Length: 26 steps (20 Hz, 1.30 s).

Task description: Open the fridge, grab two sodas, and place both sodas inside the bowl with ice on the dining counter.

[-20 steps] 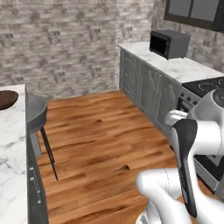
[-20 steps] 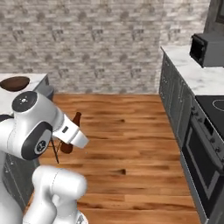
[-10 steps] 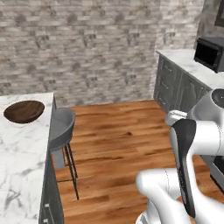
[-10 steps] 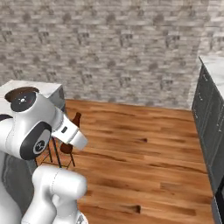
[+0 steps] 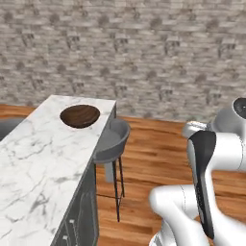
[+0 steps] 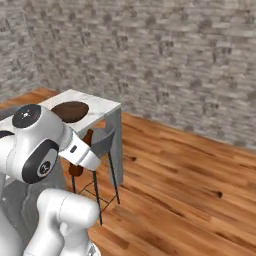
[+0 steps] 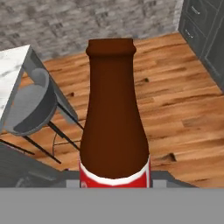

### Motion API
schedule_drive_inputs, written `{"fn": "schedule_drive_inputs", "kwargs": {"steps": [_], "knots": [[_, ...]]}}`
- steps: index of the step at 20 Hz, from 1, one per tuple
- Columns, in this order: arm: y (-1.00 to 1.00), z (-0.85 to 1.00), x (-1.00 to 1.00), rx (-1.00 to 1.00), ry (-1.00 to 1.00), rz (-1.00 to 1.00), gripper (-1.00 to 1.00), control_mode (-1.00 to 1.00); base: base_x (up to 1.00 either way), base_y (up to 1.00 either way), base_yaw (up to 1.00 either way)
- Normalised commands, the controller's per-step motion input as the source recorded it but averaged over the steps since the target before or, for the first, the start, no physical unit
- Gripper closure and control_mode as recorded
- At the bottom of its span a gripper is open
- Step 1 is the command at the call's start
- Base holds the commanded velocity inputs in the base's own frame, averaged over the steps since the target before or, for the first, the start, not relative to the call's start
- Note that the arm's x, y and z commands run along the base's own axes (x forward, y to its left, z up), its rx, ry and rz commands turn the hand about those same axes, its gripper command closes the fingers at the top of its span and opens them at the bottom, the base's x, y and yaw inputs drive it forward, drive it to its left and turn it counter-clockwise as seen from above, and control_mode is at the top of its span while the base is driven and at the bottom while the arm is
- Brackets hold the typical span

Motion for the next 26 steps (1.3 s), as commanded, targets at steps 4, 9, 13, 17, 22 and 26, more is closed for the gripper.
{"fn": "schedule_drive_inputs", "kwargs": {"steps": [4, 9, 13, 17, 22, 26], "knots": [[0.0, 0.0, 0.0, 0.0, 0.0, 0.0, 1.0, 1.0, 0.34, -0.17, 0.64], [0.0, 0.0, 0.0, 0.0, 0.0, 0.0, 1.0, 1.0, 0.33, -0.21, 0.62], [0.0, 0.0, 0.0, 0.0, 0.0, 0.0, 1.0, 1.0, 0.31, -0.39, 0.56], [0.0, 0.0, 0.0, 0.0, 0.0, 0.0, 1.0, 1.0, 0.25, -0.56, 0.5], [0.0, 0.0, 0.0, 0.0, 0.0, 0.0, 1.0, 1.0, 0.24, -0.62, 0.48], [0.0, 0.0, 0.0, 0.0, 0.0, 0.0, 1.0, 1.0, 0.23, -0.68, 0.46]]}}
